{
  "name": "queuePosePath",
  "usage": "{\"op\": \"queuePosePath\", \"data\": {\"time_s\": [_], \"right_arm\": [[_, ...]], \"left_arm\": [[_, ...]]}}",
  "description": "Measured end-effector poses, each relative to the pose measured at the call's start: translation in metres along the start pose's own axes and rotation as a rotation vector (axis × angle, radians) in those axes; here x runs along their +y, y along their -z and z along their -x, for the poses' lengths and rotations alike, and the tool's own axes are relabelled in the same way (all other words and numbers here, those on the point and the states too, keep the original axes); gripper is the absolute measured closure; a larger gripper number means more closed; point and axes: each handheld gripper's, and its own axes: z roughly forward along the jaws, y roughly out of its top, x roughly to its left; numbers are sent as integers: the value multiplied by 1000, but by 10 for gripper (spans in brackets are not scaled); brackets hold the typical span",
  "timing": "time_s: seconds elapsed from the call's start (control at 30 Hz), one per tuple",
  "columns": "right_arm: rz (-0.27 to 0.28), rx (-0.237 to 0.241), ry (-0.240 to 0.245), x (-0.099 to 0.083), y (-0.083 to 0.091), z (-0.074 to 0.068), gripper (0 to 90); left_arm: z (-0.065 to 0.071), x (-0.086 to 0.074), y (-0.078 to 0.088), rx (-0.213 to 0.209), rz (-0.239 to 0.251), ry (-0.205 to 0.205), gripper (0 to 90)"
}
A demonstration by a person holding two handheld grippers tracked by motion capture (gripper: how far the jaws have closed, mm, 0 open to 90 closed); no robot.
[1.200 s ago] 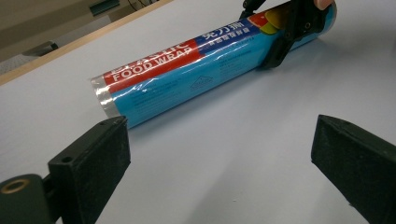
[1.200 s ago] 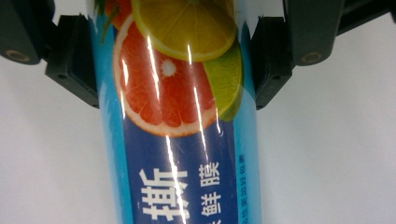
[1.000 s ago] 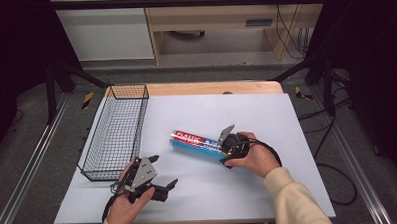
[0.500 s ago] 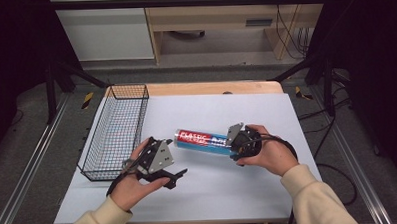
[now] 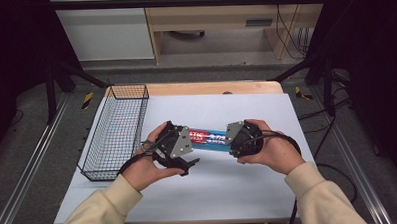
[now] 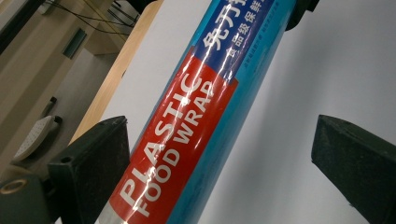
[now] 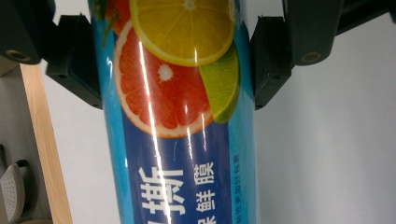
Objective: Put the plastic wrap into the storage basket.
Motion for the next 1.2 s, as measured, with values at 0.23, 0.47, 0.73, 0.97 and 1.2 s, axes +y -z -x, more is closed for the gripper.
{"op": "queuePosePath", "data": {"time_s": [0.23, 0.47, 0.73, 0.97, 1.2], "right_arm": [[-13, 4, 32, 4, 3, -2, 304], [-8, 10, 62, 12, 7, 0, 305], [1, 10, 98, 25, 12, -3, 305], [12, 13, 117, 32, 19, -5, 305], [13, 12, 135, 37, 23, -8, 306]], "left_arm": [[-3, 2, -6, -3, -37, -51, 60], [-5, 5, -15, -7, -48, -95, 83], [-12, 14, -22, -31, -70, -139, 115], [-12, 16, -25, -47, -81, -150, 150], [-10, 17, -25, -57, -88, -155, 172]]}}
